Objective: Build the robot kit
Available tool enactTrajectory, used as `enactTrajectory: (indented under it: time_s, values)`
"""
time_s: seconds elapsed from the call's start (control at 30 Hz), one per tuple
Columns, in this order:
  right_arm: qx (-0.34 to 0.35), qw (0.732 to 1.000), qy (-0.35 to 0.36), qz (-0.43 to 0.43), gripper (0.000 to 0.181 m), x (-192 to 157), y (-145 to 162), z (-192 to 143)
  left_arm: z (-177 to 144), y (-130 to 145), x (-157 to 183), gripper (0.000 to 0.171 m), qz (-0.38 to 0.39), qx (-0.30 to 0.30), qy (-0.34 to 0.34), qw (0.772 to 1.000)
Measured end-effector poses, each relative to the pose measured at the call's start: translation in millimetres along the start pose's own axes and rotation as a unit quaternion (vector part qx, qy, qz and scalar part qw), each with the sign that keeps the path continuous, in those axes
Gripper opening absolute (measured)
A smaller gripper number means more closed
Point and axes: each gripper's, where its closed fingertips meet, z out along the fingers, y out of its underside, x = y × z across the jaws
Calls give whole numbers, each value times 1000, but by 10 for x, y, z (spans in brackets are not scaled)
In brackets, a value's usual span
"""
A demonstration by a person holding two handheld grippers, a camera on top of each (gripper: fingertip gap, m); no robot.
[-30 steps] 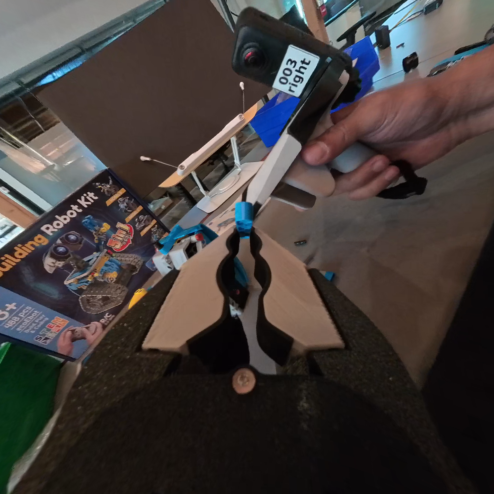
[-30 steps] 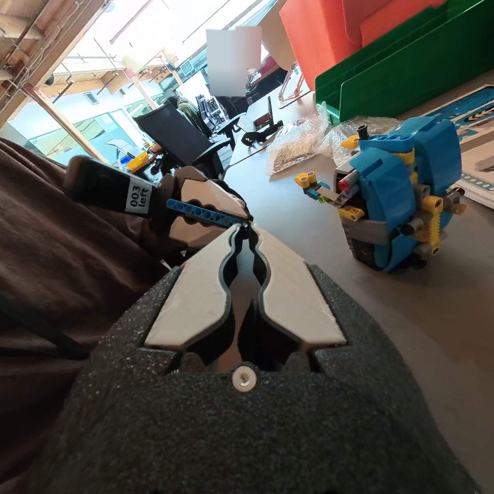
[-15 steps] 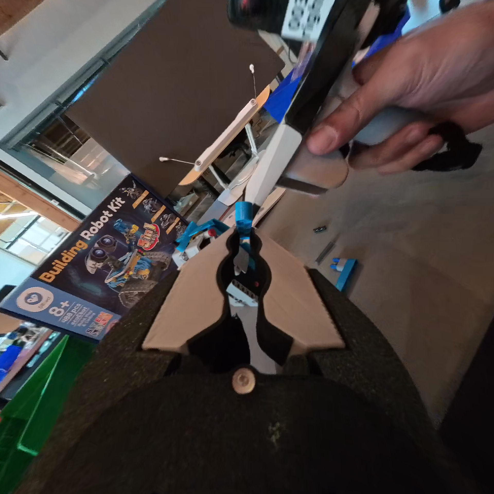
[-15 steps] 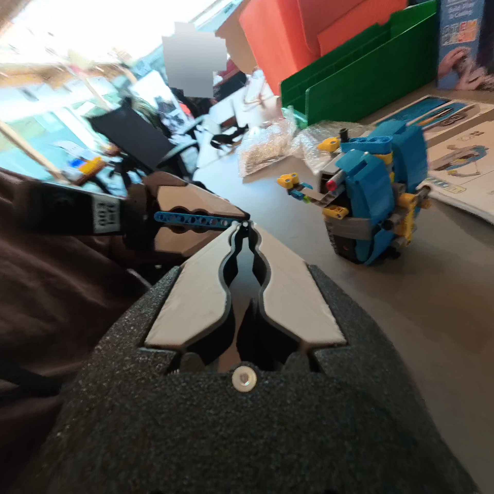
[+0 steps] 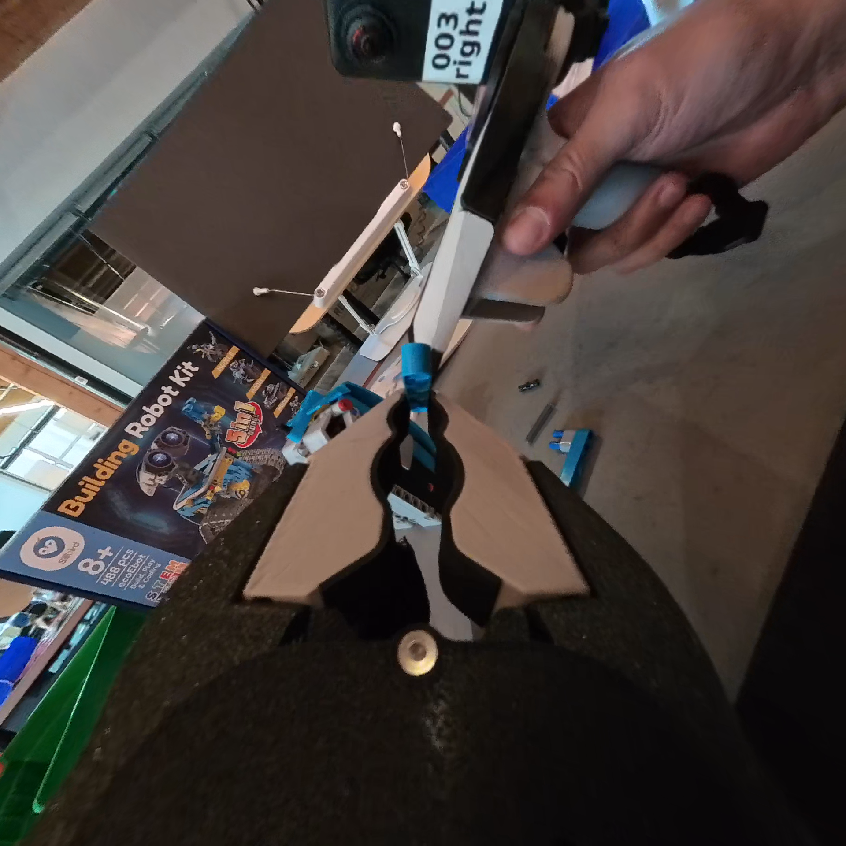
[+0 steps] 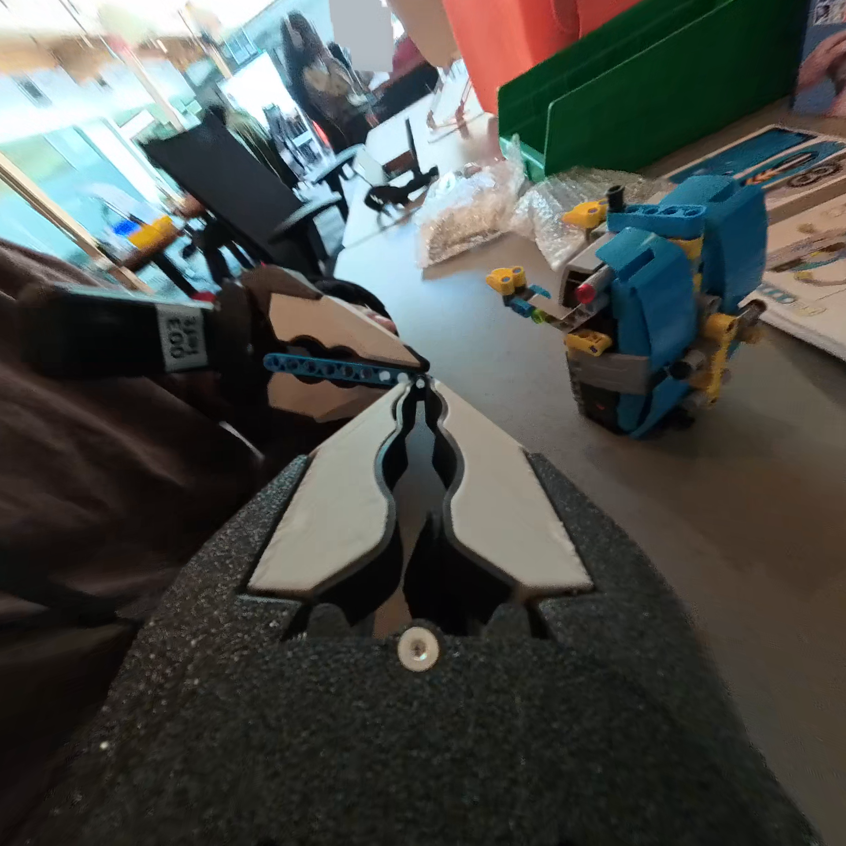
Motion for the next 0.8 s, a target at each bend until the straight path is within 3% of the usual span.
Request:
enactTrajectory:
  time_s: [0.13,0.53,0.67,0.8]
  values:
    - [1,1000,-17,13,4,-6,-7,-16,6,-16,9,4,0,6,6,1000]
    - [-31,998,-10,-53,4,-1,48,-64,24,-13,96,6,-31,11,42,999]
    - [-35,992,-41,-110,5,-115,57,-110,-41,-122,145,6,-120,53,106,986]
    - [-56,980,-82,-175,5,-229,151,-180,-105,-223,262,5,-226,80,197,951]
